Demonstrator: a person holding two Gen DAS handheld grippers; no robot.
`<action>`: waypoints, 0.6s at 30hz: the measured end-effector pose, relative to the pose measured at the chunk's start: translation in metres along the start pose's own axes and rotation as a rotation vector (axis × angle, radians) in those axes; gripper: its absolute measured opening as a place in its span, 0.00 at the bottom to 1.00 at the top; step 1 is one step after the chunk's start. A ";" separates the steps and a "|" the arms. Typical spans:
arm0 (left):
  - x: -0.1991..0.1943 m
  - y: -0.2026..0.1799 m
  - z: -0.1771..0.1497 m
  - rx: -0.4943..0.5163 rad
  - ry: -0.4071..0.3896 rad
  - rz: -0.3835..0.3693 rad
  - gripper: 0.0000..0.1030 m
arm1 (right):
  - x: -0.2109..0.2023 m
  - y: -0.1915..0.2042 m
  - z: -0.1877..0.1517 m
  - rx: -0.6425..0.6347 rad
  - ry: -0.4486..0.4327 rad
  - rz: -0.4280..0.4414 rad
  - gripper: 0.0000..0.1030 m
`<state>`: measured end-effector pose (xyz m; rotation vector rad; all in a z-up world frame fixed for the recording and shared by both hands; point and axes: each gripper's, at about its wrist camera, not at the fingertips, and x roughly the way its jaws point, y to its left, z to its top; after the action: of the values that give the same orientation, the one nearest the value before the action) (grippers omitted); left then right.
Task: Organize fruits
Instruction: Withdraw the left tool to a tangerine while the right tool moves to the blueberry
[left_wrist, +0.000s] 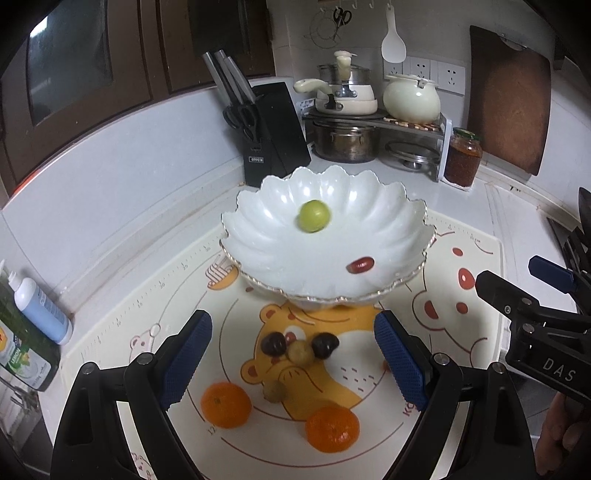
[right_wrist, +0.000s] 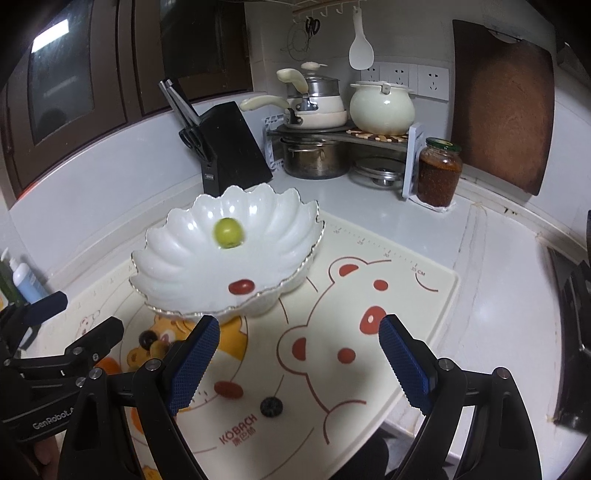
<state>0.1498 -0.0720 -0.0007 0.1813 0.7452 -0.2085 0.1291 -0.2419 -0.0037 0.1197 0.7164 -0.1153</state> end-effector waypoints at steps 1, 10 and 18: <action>0.000 0.000 -0.003 -0.001 0.002 0.000 0.87 | 0.000 0.000 -0.002 -0.002 0.002 -0.001 0.86; 0.000 -0.003 -0.025 -0.009 0.029 0.017 0.87 | 0.003 -0.002 -0.023 -0.020 0.026 0.003 0.86; 0.003 -0.007 -0.045 -0.009 0.055 0.018 0.87 | 0.008 -0.004 -0.042 -0.036 0.052 0.014 0.86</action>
<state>0.1213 -0.0683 -0.0355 0.1855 0.7992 -0.1831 0.1071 -0.2401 -0.0408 0.0935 0.7686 -0.0865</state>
